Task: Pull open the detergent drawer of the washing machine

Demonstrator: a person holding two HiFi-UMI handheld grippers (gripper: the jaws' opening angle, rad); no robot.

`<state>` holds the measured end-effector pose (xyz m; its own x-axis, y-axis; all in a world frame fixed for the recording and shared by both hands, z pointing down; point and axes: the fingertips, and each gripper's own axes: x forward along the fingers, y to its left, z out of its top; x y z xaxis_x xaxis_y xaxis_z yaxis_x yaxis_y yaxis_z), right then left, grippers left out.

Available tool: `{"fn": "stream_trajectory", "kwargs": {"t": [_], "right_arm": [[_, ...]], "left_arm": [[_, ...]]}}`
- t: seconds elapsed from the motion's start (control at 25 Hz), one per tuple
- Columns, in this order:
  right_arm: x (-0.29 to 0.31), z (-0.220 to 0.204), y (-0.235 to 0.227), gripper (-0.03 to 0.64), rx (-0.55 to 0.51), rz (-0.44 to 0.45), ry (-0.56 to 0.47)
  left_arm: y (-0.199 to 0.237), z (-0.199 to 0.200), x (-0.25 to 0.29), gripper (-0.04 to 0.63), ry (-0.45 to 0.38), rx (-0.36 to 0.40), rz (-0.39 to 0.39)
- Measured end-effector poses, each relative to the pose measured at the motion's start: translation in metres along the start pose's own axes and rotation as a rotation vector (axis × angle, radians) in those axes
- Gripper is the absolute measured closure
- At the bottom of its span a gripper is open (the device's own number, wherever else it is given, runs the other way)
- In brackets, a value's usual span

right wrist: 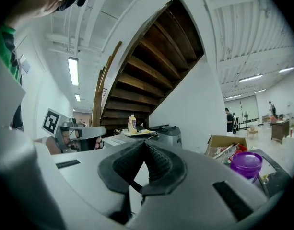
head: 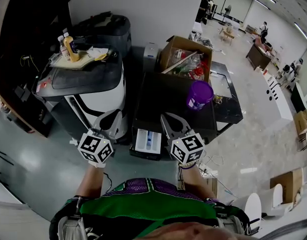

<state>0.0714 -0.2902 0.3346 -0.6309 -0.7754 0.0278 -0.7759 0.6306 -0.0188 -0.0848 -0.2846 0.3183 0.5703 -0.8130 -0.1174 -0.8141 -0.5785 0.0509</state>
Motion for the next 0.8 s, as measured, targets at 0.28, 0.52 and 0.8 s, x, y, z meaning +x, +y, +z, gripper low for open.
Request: {"fn": "stream_trajectory", "kwargs": {"t": [0.28,0.52,0.8], "right_arm": [[-0.003,0.002,0.005,0.617,0.002,-0.001,-0.009],[-0.005,0.006,0.007,0.617,0.004,-0.005,-0.026],[-0.006,0.011,0.007,0.617,0.008,-0.007,-0.034]], "left_arm": [[-0.005,0.000,-0.004,0.578,0.004,0.000,-0.008],[-0.007,0.000,-0.005,0.578,0.004,0.000,-0.014],[-0.009,0.004,-0.004,0.578,0.006,-0.004,-0.019]]}}
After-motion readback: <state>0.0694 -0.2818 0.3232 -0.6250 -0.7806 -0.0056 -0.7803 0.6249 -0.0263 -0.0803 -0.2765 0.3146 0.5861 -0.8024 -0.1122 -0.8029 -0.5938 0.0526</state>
